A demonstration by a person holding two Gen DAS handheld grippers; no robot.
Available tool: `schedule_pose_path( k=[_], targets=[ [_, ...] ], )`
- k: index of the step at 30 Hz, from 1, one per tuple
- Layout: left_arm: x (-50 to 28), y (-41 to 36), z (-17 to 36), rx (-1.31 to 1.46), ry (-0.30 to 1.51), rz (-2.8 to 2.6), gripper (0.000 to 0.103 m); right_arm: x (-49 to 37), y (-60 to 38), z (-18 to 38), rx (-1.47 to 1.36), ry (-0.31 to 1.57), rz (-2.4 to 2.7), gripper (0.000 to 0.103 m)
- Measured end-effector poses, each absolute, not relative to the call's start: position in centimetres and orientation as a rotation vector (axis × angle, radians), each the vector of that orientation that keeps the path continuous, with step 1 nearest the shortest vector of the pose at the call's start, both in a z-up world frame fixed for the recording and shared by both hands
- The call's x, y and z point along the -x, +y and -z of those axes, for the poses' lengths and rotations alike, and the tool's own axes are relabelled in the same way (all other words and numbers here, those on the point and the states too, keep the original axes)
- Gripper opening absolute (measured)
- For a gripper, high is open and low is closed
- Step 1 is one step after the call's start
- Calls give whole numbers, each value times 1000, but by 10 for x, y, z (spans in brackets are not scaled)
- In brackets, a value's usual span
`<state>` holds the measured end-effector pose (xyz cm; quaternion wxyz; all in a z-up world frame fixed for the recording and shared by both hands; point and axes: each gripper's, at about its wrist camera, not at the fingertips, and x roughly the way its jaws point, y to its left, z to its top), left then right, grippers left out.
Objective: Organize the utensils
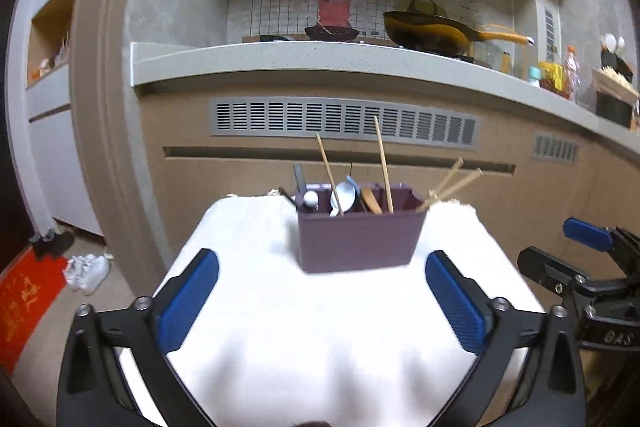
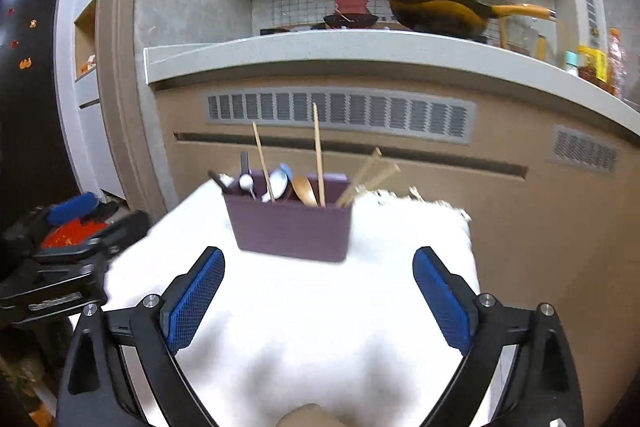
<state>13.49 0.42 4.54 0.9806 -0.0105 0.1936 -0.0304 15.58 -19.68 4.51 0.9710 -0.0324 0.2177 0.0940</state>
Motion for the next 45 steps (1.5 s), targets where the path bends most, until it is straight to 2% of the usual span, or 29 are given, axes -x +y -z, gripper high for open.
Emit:
schedule_pose_path(
  k=[6,10,45],
  targets=[
    [-95,-8,-23,-30,373,-10,103,-118,-212,-16,31,428,-85,95],
    [-87,-16,-13,-56,375,-23,103,-104,-217,-7,9,397,-43,102],
    [-98,-16,-6,-33,455,15,103,-107,-221,1,31,422,-49,102]
  ],
)
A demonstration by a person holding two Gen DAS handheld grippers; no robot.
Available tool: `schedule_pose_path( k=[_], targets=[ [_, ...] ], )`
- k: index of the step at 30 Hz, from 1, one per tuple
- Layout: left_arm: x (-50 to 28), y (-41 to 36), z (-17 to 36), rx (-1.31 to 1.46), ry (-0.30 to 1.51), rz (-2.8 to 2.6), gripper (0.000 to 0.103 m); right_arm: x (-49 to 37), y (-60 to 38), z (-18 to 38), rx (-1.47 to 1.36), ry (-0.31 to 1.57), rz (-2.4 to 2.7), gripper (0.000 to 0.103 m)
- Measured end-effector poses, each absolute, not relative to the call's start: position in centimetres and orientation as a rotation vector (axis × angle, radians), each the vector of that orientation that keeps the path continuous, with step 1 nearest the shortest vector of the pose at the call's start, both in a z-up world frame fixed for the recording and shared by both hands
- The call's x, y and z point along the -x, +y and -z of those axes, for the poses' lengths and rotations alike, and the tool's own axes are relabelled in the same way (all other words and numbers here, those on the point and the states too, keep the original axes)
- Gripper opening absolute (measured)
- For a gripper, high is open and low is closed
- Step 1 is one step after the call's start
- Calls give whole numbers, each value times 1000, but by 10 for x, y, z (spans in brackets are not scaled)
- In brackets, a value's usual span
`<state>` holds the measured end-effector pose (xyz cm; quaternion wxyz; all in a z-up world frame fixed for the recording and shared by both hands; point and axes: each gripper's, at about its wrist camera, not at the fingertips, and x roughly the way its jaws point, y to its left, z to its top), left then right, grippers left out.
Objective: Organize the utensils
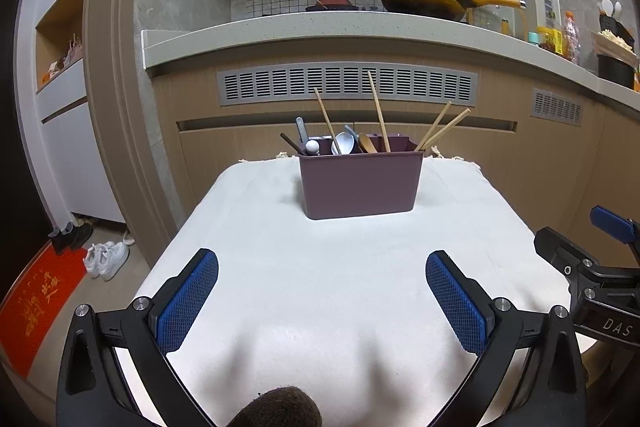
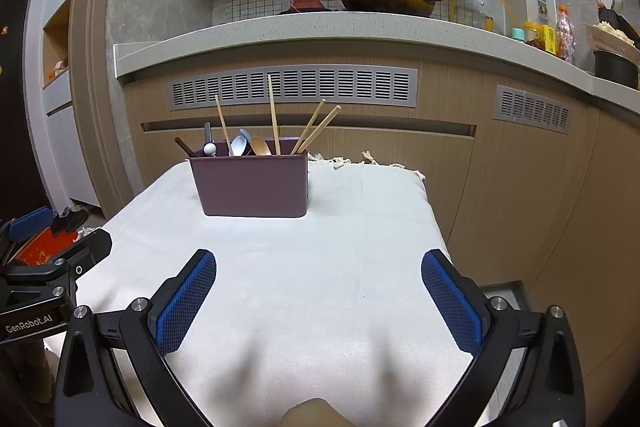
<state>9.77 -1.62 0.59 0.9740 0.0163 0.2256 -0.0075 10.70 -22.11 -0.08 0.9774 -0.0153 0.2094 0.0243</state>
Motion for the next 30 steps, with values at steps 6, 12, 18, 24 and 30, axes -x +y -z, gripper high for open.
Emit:
schedule_pose_path(
  k=[6,12,18,24,30],
  targets=[
    [-97,-17,-5,-27,458,17,103,-106,-222,1,31,424,-49,102],
    [-96,-17,-5,-23,460,19,103,-107,-221,1,34,419,-50,102],
    [-95,-18,-5,-22,461,19,103,-107,-221,2,33,424,-49,102],
    [-94,-20,-4,-31,459,21,103,-108,-221,3,38,432,-53,102],
    [-94,-21,-3,-31,464,24,103,-109,-222,4,34,438,-54,102]
  ],
)
